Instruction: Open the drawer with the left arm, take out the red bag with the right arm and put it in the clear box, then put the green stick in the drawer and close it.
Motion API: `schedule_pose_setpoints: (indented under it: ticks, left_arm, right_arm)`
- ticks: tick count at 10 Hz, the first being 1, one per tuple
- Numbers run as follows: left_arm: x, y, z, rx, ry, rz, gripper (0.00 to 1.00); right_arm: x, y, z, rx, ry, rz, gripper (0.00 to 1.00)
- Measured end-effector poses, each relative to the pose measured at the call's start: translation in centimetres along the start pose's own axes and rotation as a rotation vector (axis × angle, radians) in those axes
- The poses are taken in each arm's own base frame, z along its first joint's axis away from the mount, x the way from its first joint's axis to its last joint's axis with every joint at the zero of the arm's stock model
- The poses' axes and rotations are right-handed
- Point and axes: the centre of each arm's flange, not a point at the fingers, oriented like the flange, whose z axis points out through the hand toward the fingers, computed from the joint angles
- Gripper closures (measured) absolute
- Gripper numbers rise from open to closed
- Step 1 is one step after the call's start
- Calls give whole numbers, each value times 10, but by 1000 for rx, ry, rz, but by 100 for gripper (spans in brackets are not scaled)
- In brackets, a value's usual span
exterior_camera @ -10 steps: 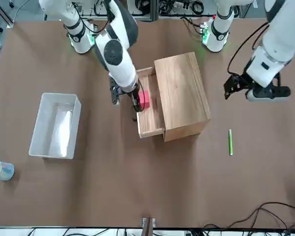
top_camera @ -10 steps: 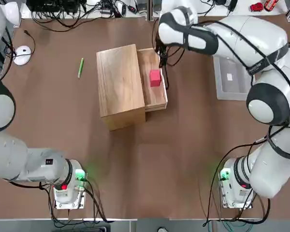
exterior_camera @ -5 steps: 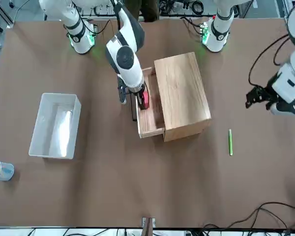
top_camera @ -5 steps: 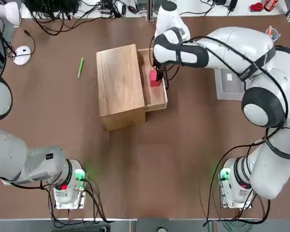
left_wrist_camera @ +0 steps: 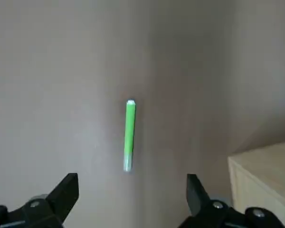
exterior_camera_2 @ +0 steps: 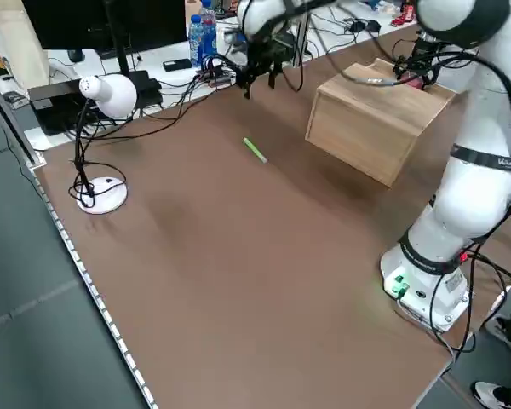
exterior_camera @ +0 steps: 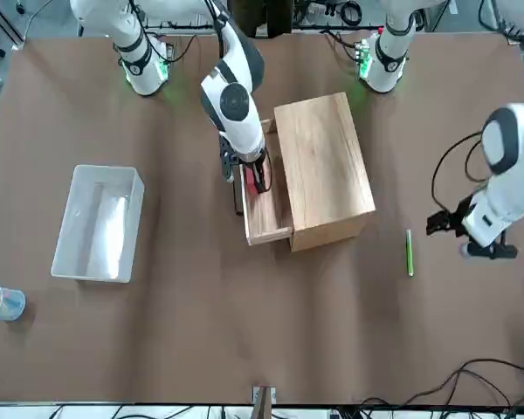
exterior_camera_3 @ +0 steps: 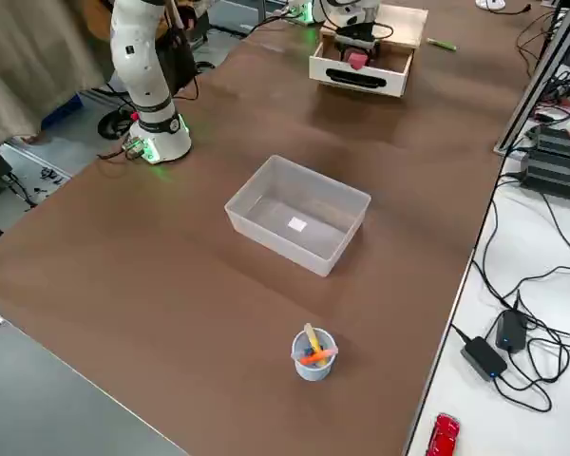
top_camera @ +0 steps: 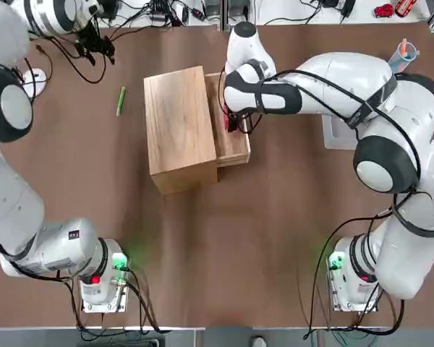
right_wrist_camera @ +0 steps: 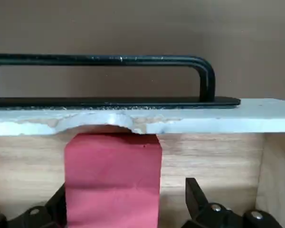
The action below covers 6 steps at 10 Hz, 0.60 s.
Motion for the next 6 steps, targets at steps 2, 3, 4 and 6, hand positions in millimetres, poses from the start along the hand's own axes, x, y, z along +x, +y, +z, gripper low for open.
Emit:
schedule_pose_setpoints:
  ticks: [2, 3, 4, 6]
  left_arm:
    - [8, -11, 53, 37, -7, 18, 0]
    - [10, -14, 76, 46, -19, 25, 0]
    - [11, -16, 96, 44, -20, 23, 0]
    - [13, -13, 122, 40, -20, 8, 1]
  right_arm:
    - [4, -3, 0, 4, 2, 7, 13]
    - [5, -5, -2, 8, 1, 10, 28]
    - [6, -6, -3, 11, 0, 12, 40]
    - [6, -7, -3, 11, 1, 12, 41]
